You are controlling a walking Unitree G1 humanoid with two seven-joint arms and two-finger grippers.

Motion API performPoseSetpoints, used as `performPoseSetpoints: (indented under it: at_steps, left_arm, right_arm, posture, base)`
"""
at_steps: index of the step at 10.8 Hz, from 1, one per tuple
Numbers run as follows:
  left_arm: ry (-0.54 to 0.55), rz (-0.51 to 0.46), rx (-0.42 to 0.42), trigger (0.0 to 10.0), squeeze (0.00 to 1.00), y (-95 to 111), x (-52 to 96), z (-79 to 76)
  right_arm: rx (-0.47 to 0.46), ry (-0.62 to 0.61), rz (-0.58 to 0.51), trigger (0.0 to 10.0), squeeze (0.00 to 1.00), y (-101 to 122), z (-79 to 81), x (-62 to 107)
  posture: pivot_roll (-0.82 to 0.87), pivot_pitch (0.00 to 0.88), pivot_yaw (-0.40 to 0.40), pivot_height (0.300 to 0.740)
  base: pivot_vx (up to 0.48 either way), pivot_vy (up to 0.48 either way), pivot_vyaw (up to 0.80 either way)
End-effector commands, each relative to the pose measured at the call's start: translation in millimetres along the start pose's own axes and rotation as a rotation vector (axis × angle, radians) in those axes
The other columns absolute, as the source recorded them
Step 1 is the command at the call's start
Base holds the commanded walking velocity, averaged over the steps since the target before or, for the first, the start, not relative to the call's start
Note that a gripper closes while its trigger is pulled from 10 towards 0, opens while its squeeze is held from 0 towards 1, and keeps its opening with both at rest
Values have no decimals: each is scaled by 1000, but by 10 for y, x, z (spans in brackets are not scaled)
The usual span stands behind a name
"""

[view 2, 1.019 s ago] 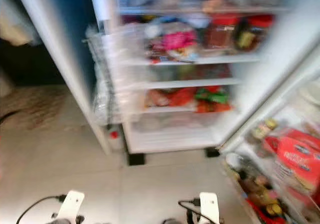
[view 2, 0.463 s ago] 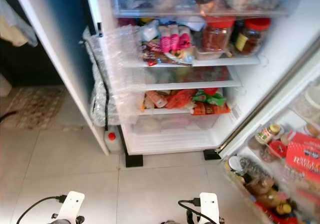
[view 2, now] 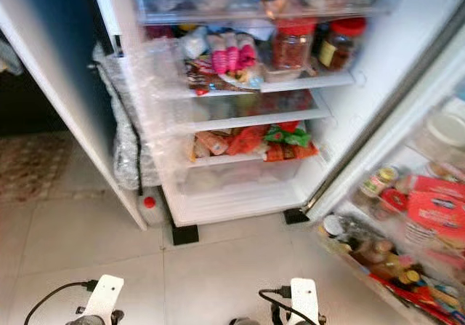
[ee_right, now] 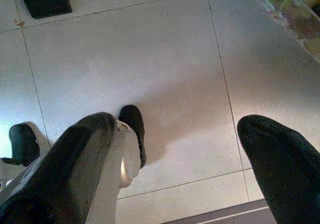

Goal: Restocking fridge

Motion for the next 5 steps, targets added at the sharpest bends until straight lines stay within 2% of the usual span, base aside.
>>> performPoseSetpoints:
  at_steps: [1,3,5]
  left_arm:
    - [-9,41,-15,10000,0,-120,12,-26]
    - [-7,42,-14,10000,0,-124,12,-21]
    - [-7,43,-14,10000,0,-128,13,-21]
  right_arm:
    - [-13,-11,30,10000,0,-108,-39,22]
    - [-19,-11,31,10000,0,-114,-35,23]
    - [-16,-7,42,10000,0,-128,-32,23]
  posture:
    - [-156,185,-44,740]
    - [-154,191,-43,740]
    - [-154,193,-43,740]
  base:
    - [0,0,0]
    - [0,-270,0]
    - [0,-272,-772]
Point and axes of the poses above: a point about 5 cm out from each wrist's last joint towards the gripper, its own x axis pointing back from the gripper into the wrist, its own y axis along the axis of the wrist's last joint, z = x × y, the point moved 3 cm from there along -x, pointing out of the wrist towards the gripper, and after that the axes turned 6 degrees about -x, right-handed, at the moved point
